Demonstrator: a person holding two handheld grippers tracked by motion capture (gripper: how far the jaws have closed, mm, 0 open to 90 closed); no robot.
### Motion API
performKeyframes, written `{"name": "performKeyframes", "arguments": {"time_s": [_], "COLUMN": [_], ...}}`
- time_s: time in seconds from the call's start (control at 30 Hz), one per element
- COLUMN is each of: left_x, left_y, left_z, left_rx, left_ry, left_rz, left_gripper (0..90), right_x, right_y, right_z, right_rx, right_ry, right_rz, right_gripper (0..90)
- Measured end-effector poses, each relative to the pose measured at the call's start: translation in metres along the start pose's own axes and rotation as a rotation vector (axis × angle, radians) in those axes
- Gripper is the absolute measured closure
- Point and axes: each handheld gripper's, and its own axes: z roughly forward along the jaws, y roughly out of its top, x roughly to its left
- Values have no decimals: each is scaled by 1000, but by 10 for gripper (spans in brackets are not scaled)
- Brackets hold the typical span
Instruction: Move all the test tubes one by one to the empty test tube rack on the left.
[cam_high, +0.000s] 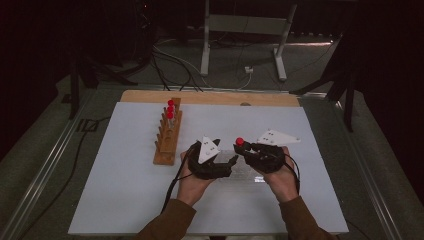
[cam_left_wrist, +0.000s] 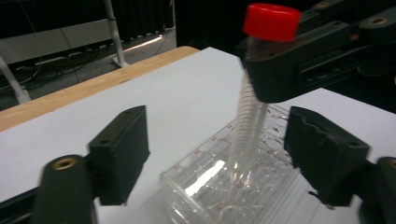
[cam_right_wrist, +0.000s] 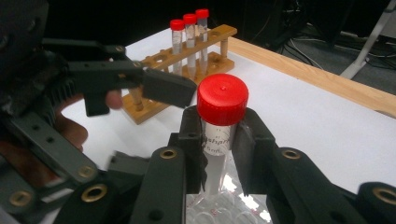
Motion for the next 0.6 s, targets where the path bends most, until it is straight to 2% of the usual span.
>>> {"name": "performKeyframes", "arguments": {"time_s": [0.27,0.4,0.6], "left_x": [-8,-10,-9], "left_y": [-1,-2,-3], "left_z": [5,6,7], "left_rx": [-4,-10,-12], "left_ry": [-21,-34,-40], "left_rz": [36,46,40], "left_gripper": [600,692,753], "right_x": [3,3,3], "right_y": [1,0,0], "right_z": [2,2,2], "right_rx": [0,-1,1], "right_ry": [7,11,13], "right_rz": [4,8,8], "right_gripper": [743,744,743]}}
